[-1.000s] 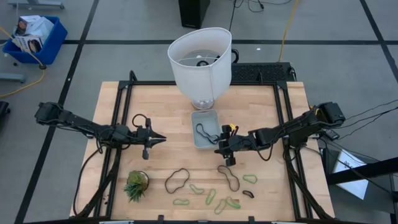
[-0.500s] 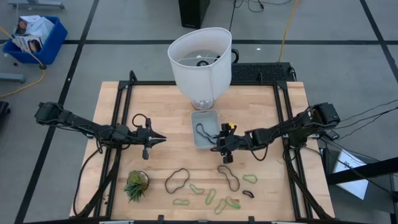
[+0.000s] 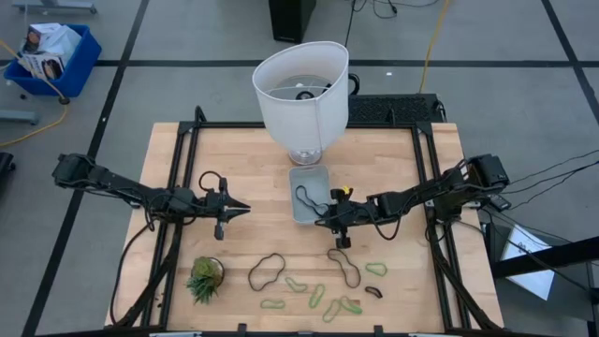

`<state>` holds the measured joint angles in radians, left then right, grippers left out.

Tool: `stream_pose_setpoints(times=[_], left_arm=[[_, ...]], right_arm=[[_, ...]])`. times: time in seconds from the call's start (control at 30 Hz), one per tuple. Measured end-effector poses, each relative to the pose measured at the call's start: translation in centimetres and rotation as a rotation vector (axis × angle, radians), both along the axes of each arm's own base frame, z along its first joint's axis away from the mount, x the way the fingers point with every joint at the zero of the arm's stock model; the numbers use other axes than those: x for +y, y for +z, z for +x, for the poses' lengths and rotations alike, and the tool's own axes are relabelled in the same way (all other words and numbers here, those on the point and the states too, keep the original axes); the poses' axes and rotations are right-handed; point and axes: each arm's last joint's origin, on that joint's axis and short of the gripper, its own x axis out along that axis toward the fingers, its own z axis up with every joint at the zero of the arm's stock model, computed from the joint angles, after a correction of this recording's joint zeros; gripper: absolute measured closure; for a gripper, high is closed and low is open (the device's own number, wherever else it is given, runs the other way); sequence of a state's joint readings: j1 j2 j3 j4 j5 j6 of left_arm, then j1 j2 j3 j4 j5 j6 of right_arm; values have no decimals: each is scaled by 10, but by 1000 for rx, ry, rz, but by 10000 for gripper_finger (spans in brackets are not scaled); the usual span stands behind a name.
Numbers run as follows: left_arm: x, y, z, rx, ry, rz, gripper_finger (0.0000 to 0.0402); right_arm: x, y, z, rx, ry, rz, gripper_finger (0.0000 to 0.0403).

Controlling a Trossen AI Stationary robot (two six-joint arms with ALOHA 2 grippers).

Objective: Pick and place rubber bands into bin
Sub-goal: Adjust the gray bin

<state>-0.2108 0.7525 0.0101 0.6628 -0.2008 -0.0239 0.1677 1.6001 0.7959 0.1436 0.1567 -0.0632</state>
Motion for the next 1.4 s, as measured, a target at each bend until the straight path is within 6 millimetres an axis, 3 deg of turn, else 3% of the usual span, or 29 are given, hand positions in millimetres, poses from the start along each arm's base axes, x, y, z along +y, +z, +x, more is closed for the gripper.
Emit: stream_pose_setpoints(times=[0.2,0.47,0.9,1.1,1.4], left_arm=[[0,0,0,0,0,-1,350],[0,0,0,0,0,-1,350],[0,0,0,0,0,0,350],[0,0,0,0,0,0,350],[0,0,0,1,0,2,350]], right_arm=[[6,4,4,-56,44,88,396],[15,8,5,-103,72,112,399],[24,8,3,-104,-20,195,400],[23,5,1,-85,-120,207,400],[23,3,-1,-55,-105,200,399]])
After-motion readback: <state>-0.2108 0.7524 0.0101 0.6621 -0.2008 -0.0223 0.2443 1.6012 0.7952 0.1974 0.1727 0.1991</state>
